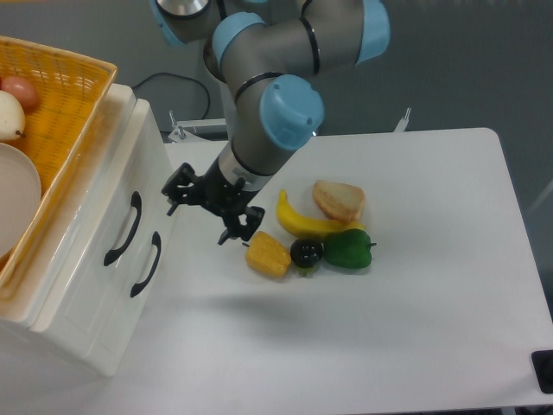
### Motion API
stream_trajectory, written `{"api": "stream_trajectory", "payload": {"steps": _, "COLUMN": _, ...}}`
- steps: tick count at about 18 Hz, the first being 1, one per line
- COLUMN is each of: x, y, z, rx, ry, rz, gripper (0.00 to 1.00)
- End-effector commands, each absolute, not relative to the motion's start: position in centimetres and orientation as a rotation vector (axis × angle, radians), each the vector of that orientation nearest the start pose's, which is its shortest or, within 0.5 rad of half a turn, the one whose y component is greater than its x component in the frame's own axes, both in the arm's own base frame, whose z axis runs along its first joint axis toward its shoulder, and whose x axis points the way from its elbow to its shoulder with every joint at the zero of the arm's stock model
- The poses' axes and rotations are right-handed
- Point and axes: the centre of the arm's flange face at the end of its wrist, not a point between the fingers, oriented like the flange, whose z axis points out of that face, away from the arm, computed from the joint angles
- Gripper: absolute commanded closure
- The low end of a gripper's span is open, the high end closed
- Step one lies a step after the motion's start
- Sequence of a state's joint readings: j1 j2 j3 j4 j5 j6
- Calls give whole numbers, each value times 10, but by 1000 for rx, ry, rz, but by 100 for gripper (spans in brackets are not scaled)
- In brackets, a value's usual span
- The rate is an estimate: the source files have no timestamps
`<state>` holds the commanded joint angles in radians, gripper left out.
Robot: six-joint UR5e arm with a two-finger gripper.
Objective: Slide open the top white drawer
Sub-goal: 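Move the gripper across the table toward the upper drawer handle, then lower the gripper onto the upper black drawer handle and close it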
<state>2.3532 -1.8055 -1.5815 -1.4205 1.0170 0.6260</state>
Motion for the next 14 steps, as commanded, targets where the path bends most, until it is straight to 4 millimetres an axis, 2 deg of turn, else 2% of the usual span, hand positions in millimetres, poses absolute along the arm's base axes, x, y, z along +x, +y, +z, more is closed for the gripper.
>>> {"api": "stream_trajectory", "payload": {"steps": 6, "x": -253, "y": 546, "z": 384, "rx": -2774, "ry": -281, "rz": -709, "gripper": 0}}
{"api": "stream_trajectory", "payload": {"steps": 9, "x": -252, "y": 547, "z": 384, "rx": -2774, "ry": -281, "rz": -709, "gripper": 0}}
{"api": "stream_trajectory", "payload": {"steps": 12, "x": -250, "y": 550, "z": 375, "rx": -2784, "ry": -281, "rz": -726, "gripper": 0}}
{"api": "stream_trajectory", "payload": {"steps": 14, "x": -242, "y": 555, "z": 372, "rx": -2794, "ry": -281, "rz": -734, "gripper": 0}}
